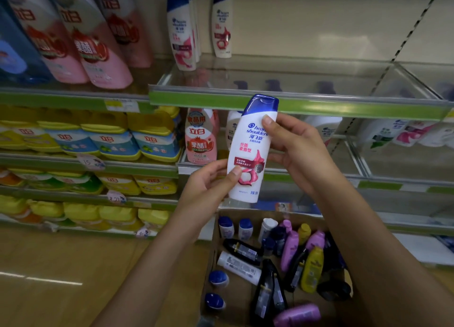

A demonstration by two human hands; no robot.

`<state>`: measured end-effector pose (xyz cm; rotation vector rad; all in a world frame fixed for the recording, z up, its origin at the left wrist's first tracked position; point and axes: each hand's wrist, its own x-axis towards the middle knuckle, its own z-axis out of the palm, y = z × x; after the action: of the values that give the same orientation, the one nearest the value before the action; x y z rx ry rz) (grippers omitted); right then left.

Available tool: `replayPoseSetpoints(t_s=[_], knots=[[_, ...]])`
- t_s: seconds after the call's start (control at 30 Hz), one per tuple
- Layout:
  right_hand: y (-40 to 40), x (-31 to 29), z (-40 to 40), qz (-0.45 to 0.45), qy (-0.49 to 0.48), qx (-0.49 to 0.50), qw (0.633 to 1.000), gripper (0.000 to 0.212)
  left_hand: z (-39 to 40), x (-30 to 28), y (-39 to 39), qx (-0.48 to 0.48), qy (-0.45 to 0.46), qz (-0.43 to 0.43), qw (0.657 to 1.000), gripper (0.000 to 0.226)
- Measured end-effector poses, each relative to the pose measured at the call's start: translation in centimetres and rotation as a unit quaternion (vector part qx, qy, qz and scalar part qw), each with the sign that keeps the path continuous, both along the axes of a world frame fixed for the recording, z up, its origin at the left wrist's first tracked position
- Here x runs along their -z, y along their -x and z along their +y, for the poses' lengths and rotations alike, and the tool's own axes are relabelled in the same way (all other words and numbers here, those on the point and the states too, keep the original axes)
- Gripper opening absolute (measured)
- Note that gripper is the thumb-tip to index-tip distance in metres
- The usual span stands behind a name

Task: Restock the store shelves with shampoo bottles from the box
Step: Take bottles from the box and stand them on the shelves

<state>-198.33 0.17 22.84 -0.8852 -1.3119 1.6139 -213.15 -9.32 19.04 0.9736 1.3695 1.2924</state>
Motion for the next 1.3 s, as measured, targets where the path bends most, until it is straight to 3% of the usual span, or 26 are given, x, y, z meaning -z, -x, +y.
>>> replayPoseSetpoints(t_s=[0.13, 0.5, 0.73, 0.83, 1.0, 1.3], knots=[[1.8, -1.2, 1.6, 0.014, -0.001, 0.001, 1.0, 0.031, 2.0, -1.1, 2.0, -0.006, -0.005, 0.026, 1.0, 0.021], [6.1, -3.4, 6.6, 0.007, -0.048, 0.014, 0.999, 0.028, 8.1, -3.0, 6.3, -0.016, -0.029, 0.066, 0.997, 0.031], [8.9, -7.0, 11.7, 0.029, -0.104, 0.026, 0.994, 0.024, 14.3, -6.4, 8.8, -0.013, -0.087, 0.144, 0.986, 0.015], [10.2, -7.9, 14.1, 0.038, -0.124, 0.029, 0.991, 0.026, 17.4, -7.5, 10.0, -0.022, -0.101, 0.172, 0.98, 0.022], [12.2, -8.1, 17.9, 0.047, -0.138, 0.055, 0.988, 0.008, 21.8, -8.0, 11.8, 0.005, -0.103, 0.196, 0.975, 0.022], [13.8, -4.5, 22.4, 0.055, -0.162, 0.076, 0.982, 0.035, 26.8, -6.0, 12.8, 0.039, -0.073, 0.183, 0.98, 0.043]])
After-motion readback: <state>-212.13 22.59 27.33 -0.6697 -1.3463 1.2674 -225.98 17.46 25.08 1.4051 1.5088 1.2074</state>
